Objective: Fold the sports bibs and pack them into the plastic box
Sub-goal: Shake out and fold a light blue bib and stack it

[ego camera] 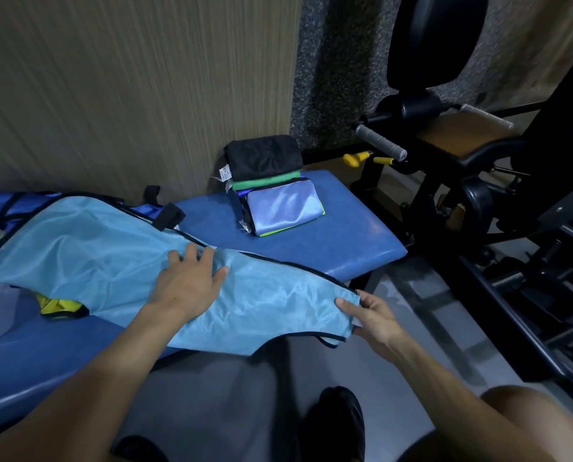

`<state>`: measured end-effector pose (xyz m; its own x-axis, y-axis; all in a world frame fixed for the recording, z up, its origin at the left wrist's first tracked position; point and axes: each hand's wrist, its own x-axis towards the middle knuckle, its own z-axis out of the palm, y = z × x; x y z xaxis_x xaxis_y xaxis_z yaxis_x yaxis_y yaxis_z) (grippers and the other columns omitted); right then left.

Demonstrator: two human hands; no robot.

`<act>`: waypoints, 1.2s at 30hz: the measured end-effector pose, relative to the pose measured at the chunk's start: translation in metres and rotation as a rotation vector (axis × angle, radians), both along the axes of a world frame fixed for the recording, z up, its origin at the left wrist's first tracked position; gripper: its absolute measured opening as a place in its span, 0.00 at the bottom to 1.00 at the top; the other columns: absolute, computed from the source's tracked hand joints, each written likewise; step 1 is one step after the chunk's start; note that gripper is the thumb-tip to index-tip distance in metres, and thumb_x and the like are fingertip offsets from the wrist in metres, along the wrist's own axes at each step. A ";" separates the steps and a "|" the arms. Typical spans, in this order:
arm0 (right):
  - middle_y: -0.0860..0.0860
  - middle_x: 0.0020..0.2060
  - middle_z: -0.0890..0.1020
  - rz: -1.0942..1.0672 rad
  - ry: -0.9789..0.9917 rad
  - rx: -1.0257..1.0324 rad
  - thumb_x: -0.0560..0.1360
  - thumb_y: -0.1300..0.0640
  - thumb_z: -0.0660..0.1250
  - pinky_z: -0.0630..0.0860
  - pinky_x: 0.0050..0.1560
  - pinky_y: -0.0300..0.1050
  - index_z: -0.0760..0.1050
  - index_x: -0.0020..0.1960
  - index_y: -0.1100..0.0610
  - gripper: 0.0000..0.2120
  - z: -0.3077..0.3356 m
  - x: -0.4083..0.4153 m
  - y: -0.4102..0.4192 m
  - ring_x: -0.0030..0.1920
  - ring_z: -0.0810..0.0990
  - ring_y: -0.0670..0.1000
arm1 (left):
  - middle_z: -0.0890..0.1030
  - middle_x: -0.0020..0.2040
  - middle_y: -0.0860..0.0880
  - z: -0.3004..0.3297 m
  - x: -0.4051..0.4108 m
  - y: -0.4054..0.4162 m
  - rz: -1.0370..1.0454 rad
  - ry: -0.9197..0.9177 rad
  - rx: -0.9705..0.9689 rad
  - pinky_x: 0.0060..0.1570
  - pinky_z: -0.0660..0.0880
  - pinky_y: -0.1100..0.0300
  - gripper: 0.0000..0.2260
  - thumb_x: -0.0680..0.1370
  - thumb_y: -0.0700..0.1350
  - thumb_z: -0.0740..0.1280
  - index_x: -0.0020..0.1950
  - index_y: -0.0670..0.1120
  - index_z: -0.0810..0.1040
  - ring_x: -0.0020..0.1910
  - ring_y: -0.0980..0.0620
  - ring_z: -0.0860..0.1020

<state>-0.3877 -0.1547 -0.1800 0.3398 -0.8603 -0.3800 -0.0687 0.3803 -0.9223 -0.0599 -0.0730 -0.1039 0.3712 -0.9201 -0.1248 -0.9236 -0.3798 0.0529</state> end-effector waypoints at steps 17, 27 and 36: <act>0.52 0.33 0.82 -0.176 0.258 -0.349 0.75 0.60 0.76 0.76 0.43 0.51 0.80 0.35 0.55 0.11 0.054 0.001 -0.128 0.34 0.79 0.50 | 0.59 0.77 0.49 -0.002 -0.027 -0.015 0.065 0.004 0.039 0.62 0.72 0.39 0.30 0.81 0.69 0.43 0.81 0.59 0.50 0.72 0.40 0.61; 0.49 0.32 0.79 -0.236 0.535 -0.726 0.78 0.49 0.69 0.71 0.35 0.44 0.78 0.40 0.54 0.11 0.094 0.021 -0.099 0.35 0.76 0.47 | 0.61 0.75 0.50 0.001 -0.024 -0.023 0.096 0.032 0.047 0.62 0.72 0.41 0.30 0.81 0.69 0.45 0.81 0.59 0.53 0.70 0.41 0.63; 0.54 0.33 0.82 -0.109 0.769 -0.335 0.72 0.54 0.74 0.84 0.40 0.52 0.79 0.38 0.59 0.10 0.063 -0.009 -0.108 0.35 0.83 0.57 | 0.61 0.76 0.49 0.001 -0.023 -0.023 0.092 0.015 0.067 0.61 0.73 0.40 0.31 0.81 0.69 0.44 0.81 0.58 0.52 0.70 0.40 0.62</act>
